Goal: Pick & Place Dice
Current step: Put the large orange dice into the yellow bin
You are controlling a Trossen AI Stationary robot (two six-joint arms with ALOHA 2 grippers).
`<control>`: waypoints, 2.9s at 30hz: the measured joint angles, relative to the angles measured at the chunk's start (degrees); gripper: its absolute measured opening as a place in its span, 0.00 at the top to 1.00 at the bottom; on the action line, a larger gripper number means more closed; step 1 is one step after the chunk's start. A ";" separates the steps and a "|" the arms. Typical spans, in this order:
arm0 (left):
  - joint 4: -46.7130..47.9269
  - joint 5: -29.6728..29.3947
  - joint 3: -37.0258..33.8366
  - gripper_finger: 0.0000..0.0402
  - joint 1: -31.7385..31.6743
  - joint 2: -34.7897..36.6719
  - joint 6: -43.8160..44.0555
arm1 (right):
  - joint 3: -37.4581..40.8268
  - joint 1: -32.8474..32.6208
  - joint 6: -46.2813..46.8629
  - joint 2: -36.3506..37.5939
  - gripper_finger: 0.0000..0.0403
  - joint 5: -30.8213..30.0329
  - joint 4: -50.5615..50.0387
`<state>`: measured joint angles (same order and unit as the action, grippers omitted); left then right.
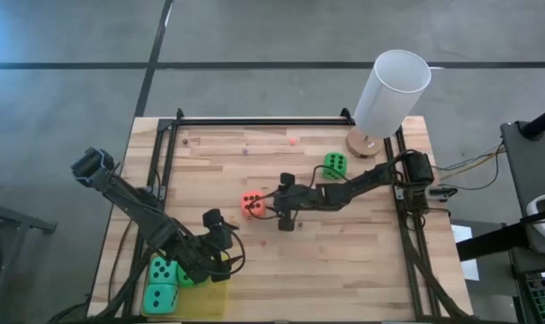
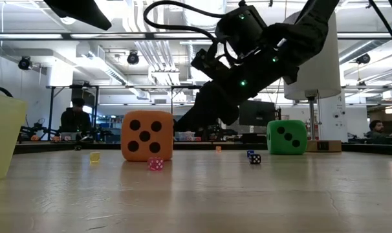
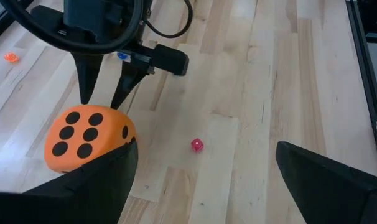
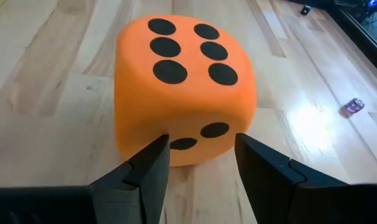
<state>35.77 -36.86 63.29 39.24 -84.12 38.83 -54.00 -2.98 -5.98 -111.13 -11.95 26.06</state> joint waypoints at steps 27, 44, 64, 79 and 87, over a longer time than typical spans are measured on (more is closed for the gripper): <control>0.02 0.00 0.00 0.05 0.01 0.00 0.00 | -1.11 -0.11 -0.45 3.74 0.55 10.45 -6.52; 0.07 0.00 0.00 0.05 0.00 0.00 0.00 | 1.38 -3.95 0.79 30.11 0.55 10.25 -27.75; -2.50 -3.17 0.00 0.05 -4.84 0.00 0.51 | 8.17 -10.41 -0.04 46.14 0.55 5.77 -27.61; -2.98 0.46 0.00 0.05 -10.28 -0.45 8.20 | 8.17 -10.38 -0.04 46.01 0.55 5.92 -27.57; -3.48 1.62 0.02 0.05 -11.28 -1.77 13.42 | 8.17 -10.38 -0.05 45.99 0.55 5.92 -27.55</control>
<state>32.29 -35.25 63.31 27.97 -85.89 52.25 -45.82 -13.37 -6.03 -65.14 -6.02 -1.49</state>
